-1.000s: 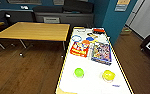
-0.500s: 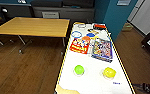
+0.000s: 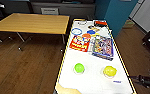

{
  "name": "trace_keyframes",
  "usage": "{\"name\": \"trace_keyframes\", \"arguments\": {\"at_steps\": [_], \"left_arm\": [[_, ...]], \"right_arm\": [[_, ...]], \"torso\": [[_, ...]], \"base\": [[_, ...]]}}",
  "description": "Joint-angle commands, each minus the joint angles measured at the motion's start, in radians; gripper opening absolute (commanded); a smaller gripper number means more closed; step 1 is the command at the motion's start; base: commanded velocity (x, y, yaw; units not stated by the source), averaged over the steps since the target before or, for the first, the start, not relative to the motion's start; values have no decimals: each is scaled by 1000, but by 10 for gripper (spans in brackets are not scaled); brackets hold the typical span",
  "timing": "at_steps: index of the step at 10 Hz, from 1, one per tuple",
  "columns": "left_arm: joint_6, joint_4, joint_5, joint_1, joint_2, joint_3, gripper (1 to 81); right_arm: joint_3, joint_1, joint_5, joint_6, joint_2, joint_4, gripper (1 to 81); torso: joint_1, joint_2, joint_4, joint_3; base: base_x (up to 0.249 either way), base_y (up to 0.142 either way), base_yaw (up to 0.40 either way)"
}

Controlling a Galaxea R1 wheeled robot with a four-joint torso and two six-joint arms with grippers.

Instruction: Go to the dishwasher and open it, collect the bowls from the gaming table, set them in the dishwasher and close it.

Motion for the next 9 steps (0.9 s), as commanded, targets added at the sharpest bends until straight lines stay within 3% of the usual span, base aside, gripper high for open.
{"name": "trace_keyframes", "arguments": {"at_steps": [1, 4, 9], "left_arm": [[-2, -22, 78, 22, -3, 4, 811], [-2, -22, 77, 20, -3, 2, 811], [-3, -20, 78, 17, 11, 2, 811]], "right_arm": [[-151, 93, -52, 198, 58, -2, 811], [-266, 105, -43, 252, 159, -1, 811], [-388, 111, -46, 252, 271, -1, 811]], "torso": [[0, 0, 0, 0], [0, 0, 0, 0], [0, 0, 0, -1]], "base": [[0, 0, 0], [0, 0, 0], [0, 0, 0]]}}
